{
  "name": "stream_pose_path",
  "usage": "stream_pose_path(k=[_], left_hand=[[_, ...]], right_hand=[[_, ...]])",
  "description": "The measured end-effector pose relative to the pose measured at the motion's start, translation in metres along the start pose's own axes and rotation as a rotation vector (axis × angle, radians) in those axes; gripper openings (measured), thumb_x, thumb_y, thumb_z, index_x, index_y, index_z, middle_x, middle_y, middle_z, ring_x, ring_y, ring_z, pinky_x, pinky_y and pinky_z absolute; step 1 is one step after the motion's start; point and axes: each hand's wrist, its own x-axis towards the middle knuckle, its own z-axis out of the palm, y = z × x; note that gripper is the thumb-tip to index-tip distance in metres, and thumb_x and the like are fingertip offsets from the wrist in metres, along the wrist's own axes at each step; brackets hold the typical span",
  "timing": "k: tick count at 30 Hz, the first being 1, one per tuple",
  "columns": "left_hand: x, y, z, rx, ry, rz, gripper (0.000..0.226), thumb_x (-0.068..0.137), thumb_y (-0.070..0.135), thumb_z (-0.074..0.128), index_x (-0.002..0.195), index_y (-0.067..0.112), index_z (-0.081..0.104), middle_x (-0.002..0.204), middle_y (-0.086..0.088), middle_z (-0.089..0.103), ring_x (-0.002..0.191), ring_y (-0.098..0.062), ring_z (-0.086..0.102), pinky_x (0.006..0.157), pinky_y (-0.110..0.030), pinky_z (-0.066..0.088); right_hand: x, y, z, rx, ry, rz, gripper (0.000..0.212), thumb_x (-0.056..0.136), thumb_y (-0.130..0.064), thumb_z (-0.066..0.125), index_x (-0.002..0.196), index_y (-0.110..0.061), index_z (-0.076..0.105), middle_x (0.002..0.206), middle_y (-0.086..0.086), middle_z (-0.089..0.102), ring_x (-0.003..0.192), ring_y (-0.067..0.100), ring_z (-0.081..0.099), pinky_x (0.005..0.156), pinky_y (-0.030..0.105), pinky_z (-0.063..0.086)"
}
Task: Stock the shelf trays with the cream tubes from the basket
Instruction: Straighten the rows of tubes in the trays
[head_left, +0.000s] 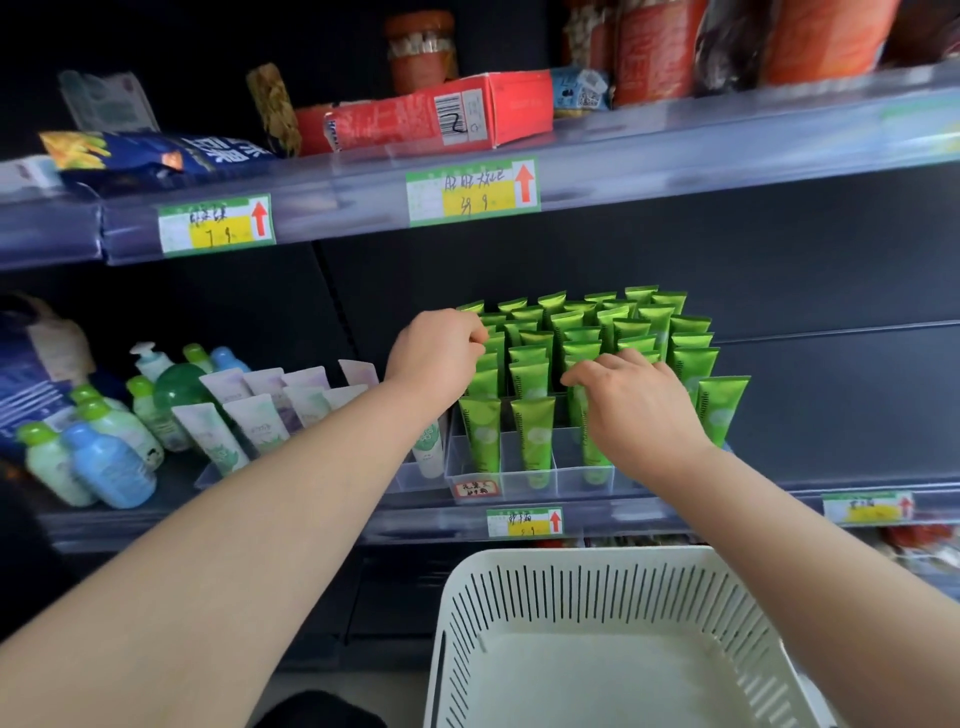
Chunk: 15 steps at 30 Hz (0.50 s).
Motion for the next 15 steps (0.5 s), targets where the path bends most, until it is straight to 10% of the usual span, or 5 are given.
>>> stream_pose_path(k=[15], left_hand=[[-0.083, -0.009, 0.013, 0.033, -0.034, -0.089, 0.030, 0.094, 0.024, 0.056, 0.124, 0.020, 0.062, 0.120, -0.001, 0.065, 0.111, -0.022, 0.058, 0.082, -0.033, 0.046]], right_hand=[[-0.069, 0.013, 0.023, -0.054, -0.213, 0.051, 0.033, 0.094, -0.028, 0.046, 0.125, -0.025, 0.052, 0.116, -0.004, 0.059, 0.109, 0.022, 0.049, 0.080, 0.036, 0.041]])
